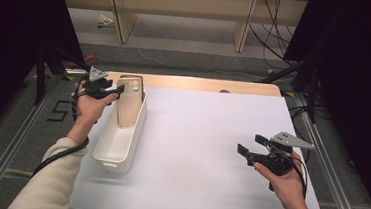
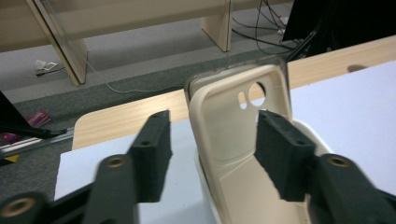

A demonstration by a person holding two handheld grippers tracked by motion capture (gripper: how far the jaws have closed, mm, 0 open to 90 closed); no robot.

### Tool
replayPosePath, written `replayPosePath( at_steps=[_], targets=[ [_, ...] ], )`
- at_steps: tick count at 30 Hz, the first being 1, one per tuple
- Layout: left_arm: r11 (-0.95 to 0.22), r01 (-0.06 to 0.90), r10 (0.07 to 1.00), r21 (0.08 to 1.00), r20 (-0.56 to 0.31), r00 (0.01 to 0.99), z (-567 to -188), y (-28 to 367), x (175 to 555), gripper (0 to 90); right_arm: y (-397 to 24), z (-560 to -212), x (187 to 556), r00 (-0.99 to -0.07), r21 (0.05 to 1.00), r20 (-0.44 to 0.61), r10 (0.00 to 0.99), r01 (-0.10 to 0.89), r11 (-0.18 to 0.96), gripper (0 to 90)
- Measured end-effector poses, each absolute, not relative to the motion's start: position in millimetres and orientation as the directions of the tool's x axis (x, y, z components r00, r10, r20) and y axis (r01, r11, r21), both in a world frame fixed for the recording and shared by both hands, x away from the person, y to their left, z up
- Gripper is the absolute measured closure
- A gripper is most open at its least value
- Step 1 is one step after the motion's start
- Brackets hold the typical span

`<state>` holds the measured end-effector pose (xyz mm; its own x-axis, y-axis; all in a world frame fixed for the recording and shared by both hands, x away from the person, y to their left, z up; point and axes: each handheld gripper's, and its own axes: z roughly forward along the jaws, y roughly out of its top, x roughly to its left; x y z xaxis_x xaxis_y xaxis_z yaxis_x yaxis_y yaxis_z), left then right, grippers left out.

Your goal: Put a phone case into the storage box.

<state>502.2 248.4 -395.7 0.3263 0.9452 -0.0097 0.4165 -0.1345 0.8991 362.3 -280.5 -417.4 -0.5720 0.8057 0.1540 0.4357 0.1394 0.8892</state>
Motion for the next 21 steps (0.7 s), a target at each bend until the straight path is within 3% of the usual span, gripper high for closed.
replayPosePath(
  at_steps=[11, 21],
  targets=[
    [-0.11, 0.439, 0.931, 0.892, -0.062, 0.361, -383.5, 255.1, 482.9, 19.2, -280.5, -417.7, 362.7, -0.57, 0.887, 0.155, 0.807, 0.439, 0.14, 18.8],
    [-0.079, 0.436, 0.91, 0.896, -0.114, 0.399, -377.4, 255.9, 463.2, 7.8, -280.5, -417.7, 362.7, -0.569, 0.886, 0.156, 0.808, 0.441, 0.14, 18.5]
  ],
)
